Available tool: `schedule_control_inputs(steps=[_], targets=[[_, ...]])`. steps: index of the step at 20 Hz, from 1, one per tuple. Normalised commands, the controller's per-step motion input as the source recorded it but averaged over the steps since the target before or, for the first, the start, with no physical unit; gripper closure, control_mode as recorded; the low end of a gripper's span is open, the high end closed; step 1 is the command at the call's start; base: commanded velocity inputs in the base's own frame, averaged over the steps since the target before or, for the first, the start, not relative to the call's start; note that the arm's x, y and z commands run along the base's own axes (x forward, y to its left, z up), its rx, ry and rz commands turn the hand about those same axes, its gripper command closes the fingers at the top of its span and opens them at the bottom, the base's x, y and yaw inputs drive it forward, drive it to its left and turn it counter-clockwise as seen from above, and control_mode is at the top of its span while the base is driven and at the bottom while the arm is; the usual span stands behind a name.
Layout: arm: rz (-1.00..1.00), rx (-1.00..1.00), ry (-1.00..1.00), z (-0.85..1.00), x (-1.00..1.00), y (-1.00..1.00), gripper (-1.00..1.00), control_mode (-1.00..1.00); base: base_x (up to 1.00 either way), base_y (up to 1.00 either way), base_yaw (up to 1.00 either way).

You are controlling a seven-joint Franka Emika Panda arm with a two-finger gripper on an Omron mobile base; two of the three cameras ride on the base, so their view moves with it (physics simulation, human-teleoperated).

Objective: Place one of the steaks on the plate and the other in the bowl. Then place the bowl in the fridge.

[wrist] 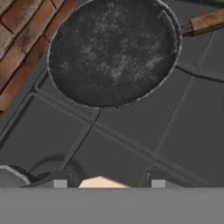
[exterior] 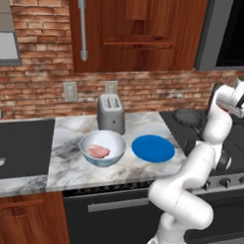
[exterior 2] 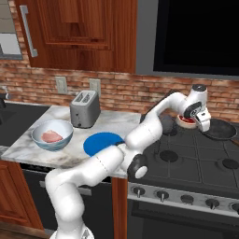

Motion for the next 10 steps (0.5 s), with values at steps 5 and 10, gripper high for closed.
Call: schedule_control_inputs(steps=[5, 10], targets=[[0.29, 0.21, -0.33, -0.09, -0.90, -0.58, 1.00, -1.00, 0.00, 0.00, 0.00], [0.24, 0.28, -0.31, 0.22, -1.00, -0.34, 1.00, -1.00, 0.00, 0.00, 0.00]])
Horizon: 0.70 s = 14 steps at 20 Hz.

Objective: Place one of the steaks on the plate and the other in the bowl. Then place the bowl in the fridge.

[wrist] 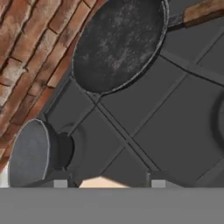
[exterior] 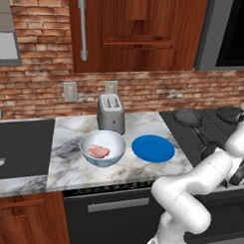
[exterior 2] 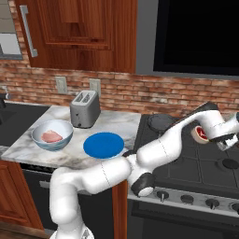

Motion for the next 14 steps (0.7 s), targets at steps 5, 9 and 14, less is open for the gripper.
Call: schedule_control_inputs(steps=[5, 9, 14], targets=[[0.08, 0.19, -0.14, 0.75, -1.00, 0.05, 1.00, -1.00, 0.00, 0.00, 0.00], [0.00, 0.00, -0.02, 0.98, -1.00, 0.41, 1.00, -1.00, 0.00, 0.00, 0.00], [0.00, -0.05, 0.04, 0.16, -0.94, 0.29, 1.00, -1.00, 0.00, 0.00, 0.00]])
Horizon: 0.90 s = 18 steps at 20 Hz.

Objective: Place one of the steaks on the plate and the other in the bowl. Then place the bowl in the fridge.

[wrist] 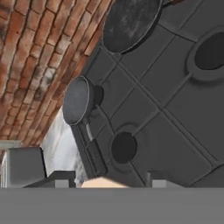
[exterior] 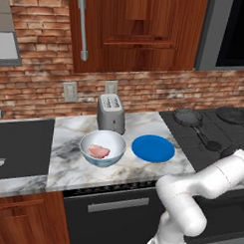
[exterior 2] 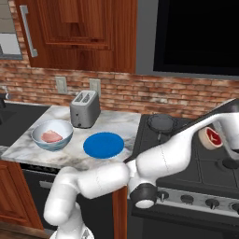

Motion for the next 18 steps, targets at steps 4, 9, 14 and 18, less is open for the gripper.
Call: schedule_control_inputs(steps=[4, 9, 14, 18], targets=[[-0.02, -0.08, 0.15, 0.19, -1.00, 0.80, 1.00, -1.00, 0.00, 0.00, 0.00], [-0.17, -0.02, 0.33, 0.67, -0.97, 1.00, 1.00, -1.00, 0.00, 0.00, 0.00], [-0.28, 0.21, 0.35, 0.17, -0.99, 1.00, 1.00, -1.00, 0.00, 0.00, 0.00], [-0.28, 0.43, 0.20, 0.00, -0.91, 1.00, 1.00, -1.00, 0.00, 0.00, 0.00]])
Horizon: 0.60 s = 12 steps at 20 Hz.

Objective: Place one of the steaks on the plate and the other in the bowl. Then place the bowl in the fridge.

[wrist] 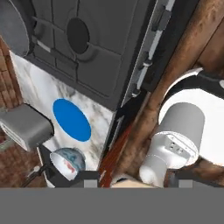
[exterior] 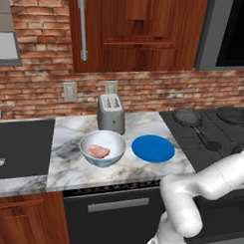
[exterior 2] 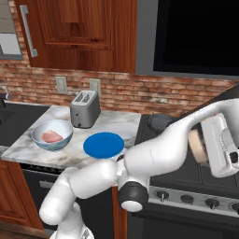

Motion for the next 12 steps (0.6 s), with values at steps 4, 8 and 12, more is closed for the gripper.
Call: schedule_control_inputs(steps=[4, 8, 12], targets=[[-0.16, 0.28, 0.30, 0.43, -0.22, 1.00, 1.00, -1.00, 0.00, 0.00, 0.00], [0.00, -0.11, 0.64, 0.84, 0.11, 1.00, 1.00, -1.00, 0.00, 0.00, 0.00], [0.00, -0.36, 0.16, 0.23, 0.00, 1.00, 1.00, -1.00, 0.00, 0.00, 0.00]])
